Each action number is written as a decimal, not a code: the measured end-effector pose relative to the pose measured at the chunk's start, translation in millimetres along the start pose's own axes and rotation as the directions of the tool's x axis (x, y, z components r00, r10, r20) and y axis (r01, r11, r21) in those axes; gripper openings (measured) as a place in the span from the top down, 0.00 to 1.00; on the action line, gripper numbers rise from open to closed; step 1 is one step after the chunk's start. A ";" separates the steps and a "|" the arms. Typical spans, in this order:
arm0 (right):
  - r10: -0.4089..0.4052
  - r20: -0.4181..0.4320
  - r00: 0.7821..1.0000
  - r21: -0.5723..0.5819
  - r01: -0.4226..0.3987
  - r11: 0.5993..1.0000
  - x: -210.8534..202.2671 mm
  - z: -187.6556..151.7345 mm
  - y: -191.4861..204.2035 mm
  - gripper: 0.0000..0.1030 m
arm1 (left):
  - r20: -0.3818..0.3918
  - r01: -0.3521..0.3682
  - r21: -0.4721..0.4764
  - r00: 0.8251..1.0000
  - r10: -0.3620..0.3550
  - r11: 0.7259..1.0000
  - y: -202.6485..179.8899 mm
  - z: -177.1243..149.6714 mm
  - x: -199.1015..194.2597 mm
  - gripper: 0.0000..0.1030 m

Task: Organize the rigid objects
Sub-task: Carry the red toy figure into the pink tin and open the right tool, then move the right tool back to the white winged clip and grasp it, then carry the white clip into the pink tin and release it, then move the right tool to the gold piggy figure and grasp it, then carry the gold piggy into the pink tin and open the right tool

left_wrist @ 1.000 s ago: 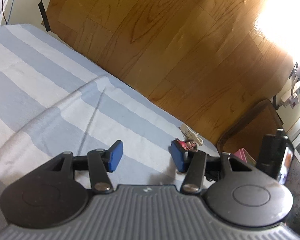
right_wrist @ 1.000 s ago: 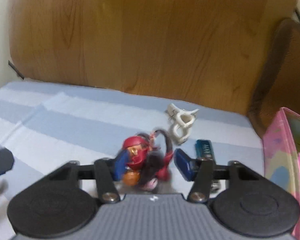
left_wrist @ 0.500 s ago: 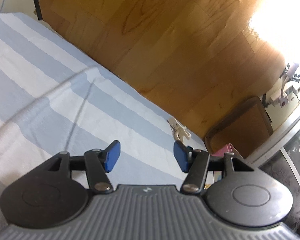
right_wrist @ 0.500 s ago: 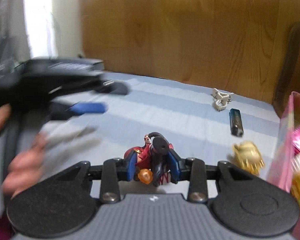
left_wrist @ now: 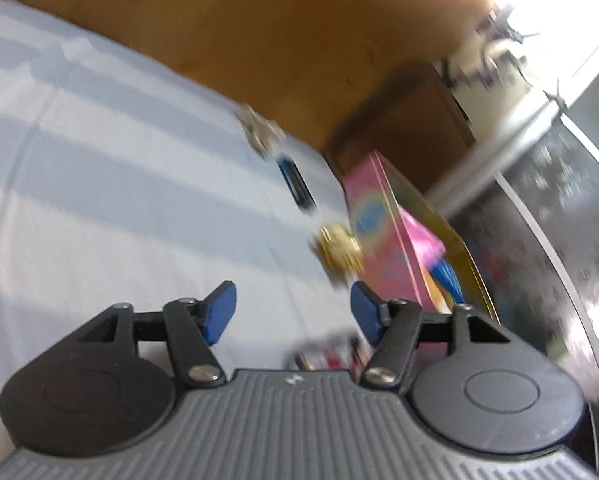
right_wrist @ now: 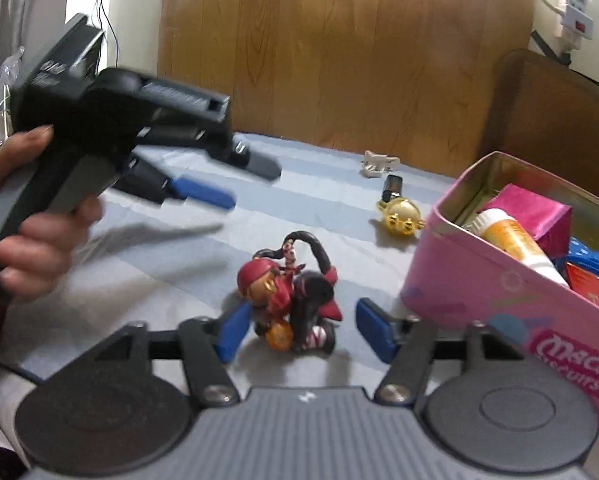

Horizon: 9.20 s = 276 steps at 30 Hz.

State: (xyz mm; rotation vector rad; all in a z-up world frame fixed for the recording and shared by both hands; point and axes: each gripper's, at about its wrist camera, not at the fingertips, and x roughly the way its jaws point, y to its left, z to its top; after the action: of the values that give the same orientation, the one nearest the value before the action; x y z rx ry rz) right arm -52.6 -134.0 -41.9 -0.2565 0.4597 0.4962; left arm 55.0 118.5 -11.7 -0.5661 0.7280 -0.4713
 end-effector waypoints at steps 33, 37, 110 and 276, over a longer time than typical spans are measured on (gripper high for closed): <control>-0.379 0.122 0.917 0.278 0.335 0.900 -25.3 -21.2 -156.4 0.46 | -0.184 0.228 0.319 0.967 -0.176 0.920 -209.4 -14.8 163.9 0.48; -0.415 0.112 0.903 0.373 0.348 0.860 -36.6 -34.3 -170.4 0.37 | -0.096 0.071 0.370 0.995 -0.038 0.926 -215.0 -11.9 168.3 0.47; -0.165 -0.223 0.961 0.346 0.236 0.908 268.9 164.5 -77.4 0.72 | 0.263 -0.516 -0.001 0.826 0.498 0.857 31.2 65.2 15.5 0.37; -0.312 0.163 0.936 0.433 0.216 0.875 -68.8 -47.3 -162.3 0.53 | -0.008 -0.136 0.580 0.985 0.173 0.803 -211.6 -10.6 132.0 0.47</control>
State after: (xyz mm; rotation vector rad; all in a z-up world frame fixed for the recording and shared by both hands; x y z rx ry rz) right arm -40.5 -315.7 -29.4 0.1438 0.2869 0.1455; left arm 90.9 -120.5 50.8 0.0855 0.6390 -0.5287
